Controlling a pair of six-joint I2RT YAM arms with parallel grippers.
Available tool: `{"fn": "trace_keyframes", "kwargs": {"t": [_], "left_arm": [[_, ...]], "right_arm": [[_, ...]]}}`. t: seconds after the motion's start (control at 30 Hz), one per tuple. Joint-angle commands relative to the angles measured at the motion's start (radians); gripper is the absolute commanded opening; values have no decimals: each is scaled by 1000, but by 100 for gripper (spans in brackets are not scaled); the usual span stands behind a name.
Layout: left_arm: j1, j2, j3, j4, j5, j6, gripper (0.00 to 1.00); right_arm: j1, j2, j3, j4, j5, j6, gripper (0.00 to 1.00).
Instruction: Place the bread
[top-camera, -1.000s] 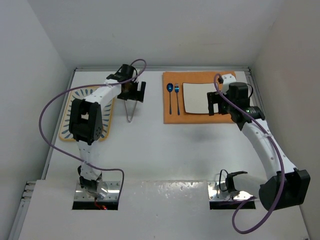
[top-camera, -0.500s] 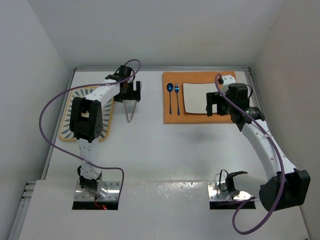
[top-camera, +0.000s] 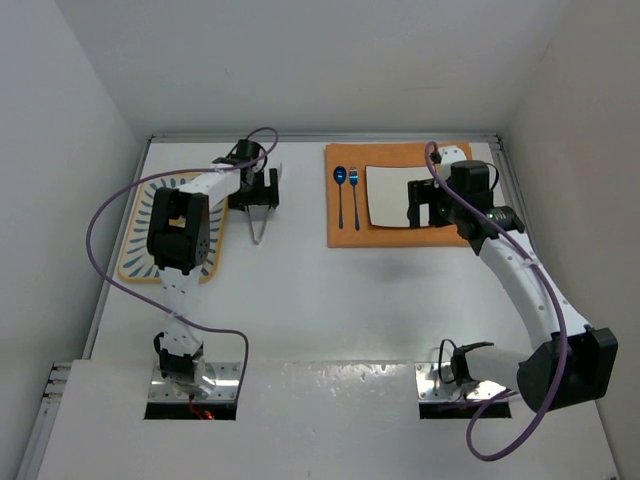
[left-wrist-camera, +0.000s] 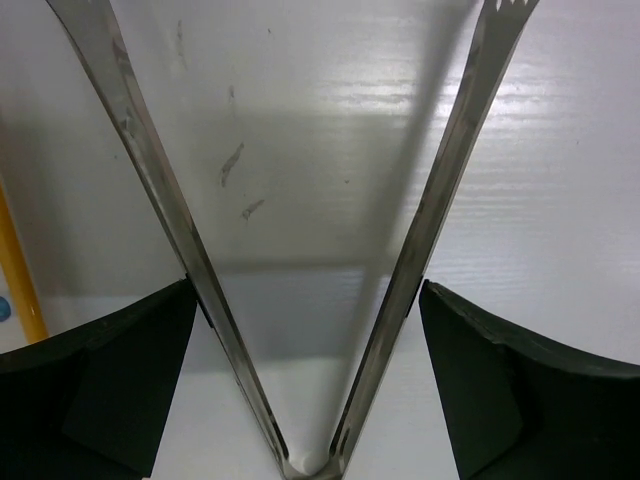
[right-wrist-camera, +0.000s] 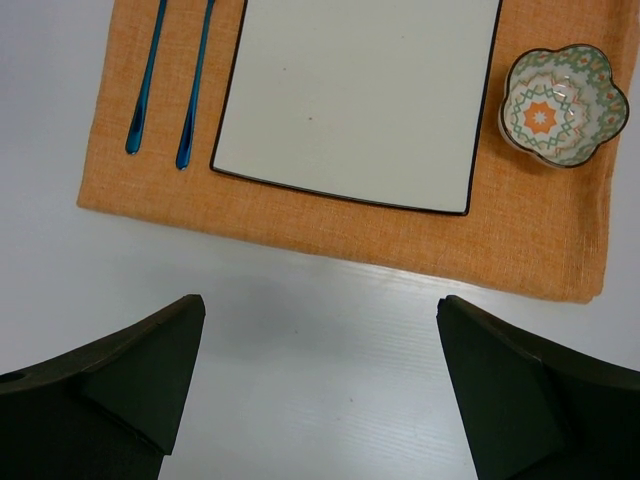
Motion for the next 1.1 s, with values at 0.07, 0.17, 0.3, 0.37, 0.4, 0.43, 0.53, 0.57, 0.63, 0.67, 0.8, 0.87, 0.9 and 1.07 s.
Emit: {"fn": "trace_keyframes", "kwargs": {"t": [0.07, 0.17, 0.3, 0.37, 0.4, 0.43, 0.53, 0.57, 0.63, 0.67, 0.8, 0.87, 0.9, 1.07], "left_arm": [[3, 31, -11, 38, -25, -9, 92], [-6, 16, -36, 38, -25, 25, 76], [-15, -53, -47, 38, -37, 100, 51], [-24, -82, -34, 38, -37, 164, 49], [-35, -96, -25, 23, -46, 184, 49], [-35, -121, -13, 3, -46, 204, 49], [-35, -153, 88, -58, -18, 293, 50], [-35, -180, 105, -70, -18, 334, 52], [-17, -204, 159, -115, 32, 370, 52], [7, -216, 182, -136, 49, 384, 52], [83, -250, 288, -238, 161, 440, 52], [132, -273, 309, -270, 189, 460, 50], [152, -286, 321, -279, 204, 486, 50], [305, -377, 322, -414, 279, 612, 50]], "right_arm": [[10, -7, 40, 12, 16, 15, 99], [7, -8, 42, 20, 25, 9, 99], [5, -14, 26, 46, 23, 9, 99], [10, -16, 17, 58, 20, 13, 99], [10, -18, 14, 60, 19, 12, 99], [10, -21, 6, 67, 20, 12, 99], [8, -27, -18, 86, 11, 16, 99], [8, -31, -23, 87, 8, 21, 99], [10, -31, -36, 106, -4, 27, 99], [10, -34, -40, 110, -12, 25, 99], [12, -31, -61, 133, -32, 47, 99], [15, -27, -73, 156, -39, 70, 99], [13, -25, -76, 161, -39, 75, 99], [48, 8, -70, 172, -76, 84, 97]]}}
